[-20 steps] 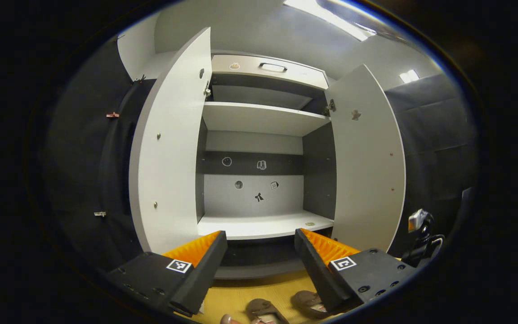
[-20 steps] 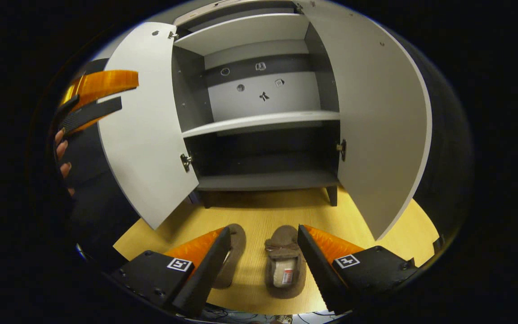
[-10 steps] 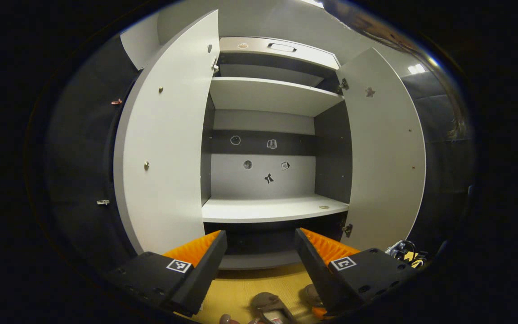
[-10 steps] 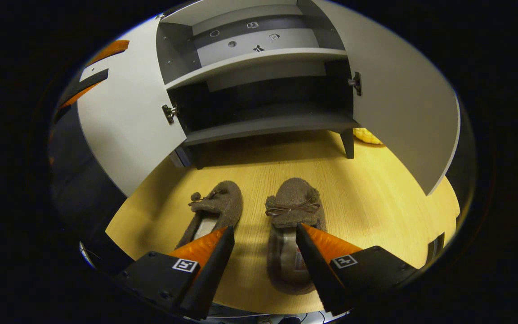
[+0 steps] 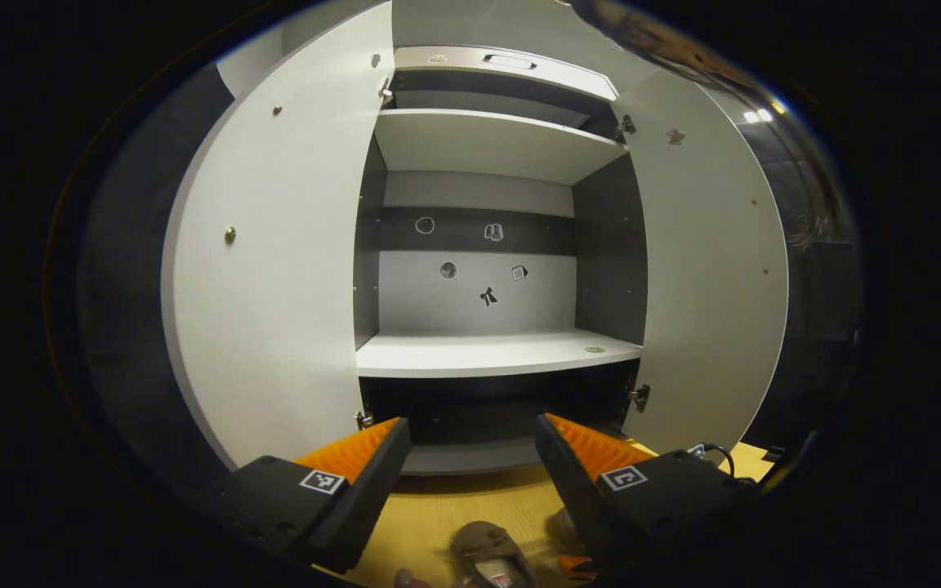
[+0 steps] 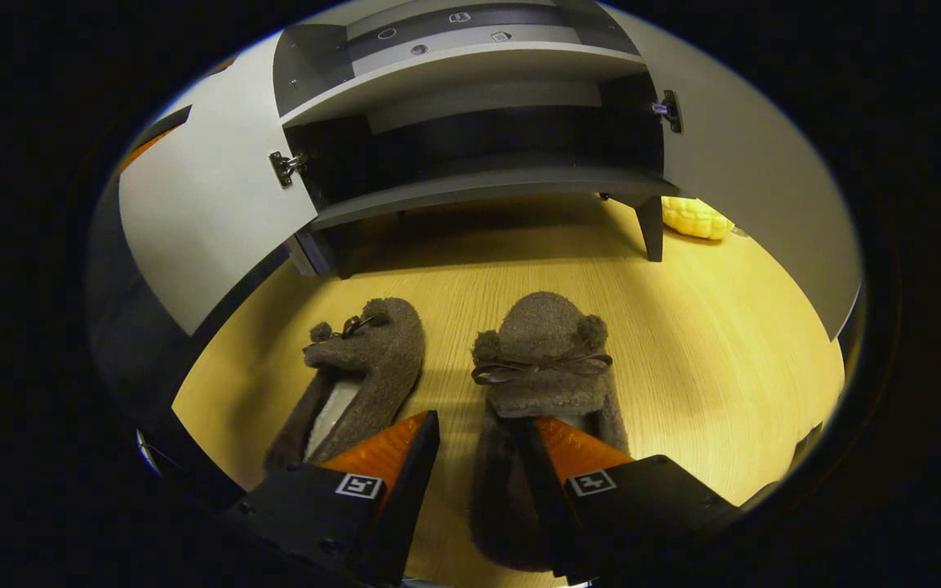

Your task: Grab one shoe with the right hand and put it into the shoe cabinet, grab the other shoe with the left hand and put it into the shoe cabinet; then close the right door with the right hand and the left door with the left hand.

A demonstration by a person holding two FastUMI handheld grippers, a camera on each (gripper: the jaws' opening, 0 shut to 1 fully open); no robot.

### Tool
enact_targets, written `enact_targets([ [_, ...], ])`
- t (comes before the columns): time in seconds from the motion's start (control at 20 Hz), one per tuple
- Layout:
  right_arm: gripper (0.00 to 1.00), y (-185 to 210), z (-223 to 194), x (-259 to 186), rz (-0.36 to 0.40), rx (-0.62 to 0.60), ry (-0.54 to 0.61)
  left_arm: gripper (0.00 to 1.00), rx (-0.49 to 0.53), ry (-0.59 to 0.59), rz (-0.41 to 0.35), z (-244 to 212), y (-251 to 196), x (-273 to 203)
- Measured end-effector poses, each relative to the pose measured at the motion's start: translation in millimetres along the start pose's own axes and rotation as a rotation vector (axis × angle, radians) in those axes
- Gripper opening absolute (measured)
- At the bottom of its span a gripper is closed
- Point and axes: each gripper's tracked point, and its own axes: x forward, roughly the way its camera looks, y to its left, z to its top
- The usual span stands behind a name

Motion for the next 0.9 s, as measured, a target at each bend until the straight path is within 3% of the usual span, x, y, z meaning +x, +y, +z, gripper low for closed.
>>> enact_targets([
  [0.05, 0.68, -4, 2, 4, -0.015, -0.01, -0.005, 0.98, 0.001, 0.001, 0.005, -1, 1, 1],
  [0.2, 0.54, -9, 4, 21, -0.041, -0.02, -0.006, 0.98, -0.014, 0.014, 0.014, -8, 6, 5],
  [0.35, 0.54, -14, 13, 31, -0.067, -0.052, -0.024, 0.98, -0.021, 0.038, 0.019, -17, 8, 8],
  [0.4, 0.48, -14, 13, 36, -0.069, -0.053, -0.019, 0.98, -0.02, 0.044, 0.021, -20, 10, 9],
  [0.55, 0.43, -19, 15, 41, -0.085, -0.036, -0.014, 0.98, -0.02, 0.058, 0.026, -25, 12, 11],
  [0.65, 0.35, -19, 16, 44, -0.09, -0.041, -0.009, 0.98, -0.026, 0.066, 0.028, -27, 12, 12],
  [0.75, 0.38, -23, 15, 45, -0.102, -0.072, -0.015, 0.98, -0.029, 0.07, 0.03, -27, 12, 13],
  [0.85, 0.18, -20, 21, 44, -0.087, -0.067, -0.017, 0.98, -0.028, 0.071, 0.034, -27, 12, 13],
  [0.9, 0.17, -20, 18, 49, -0.075, -0.071, -0.009, 0.98, -0.027, 0.071, 0.035, -28, 12, 13],
])
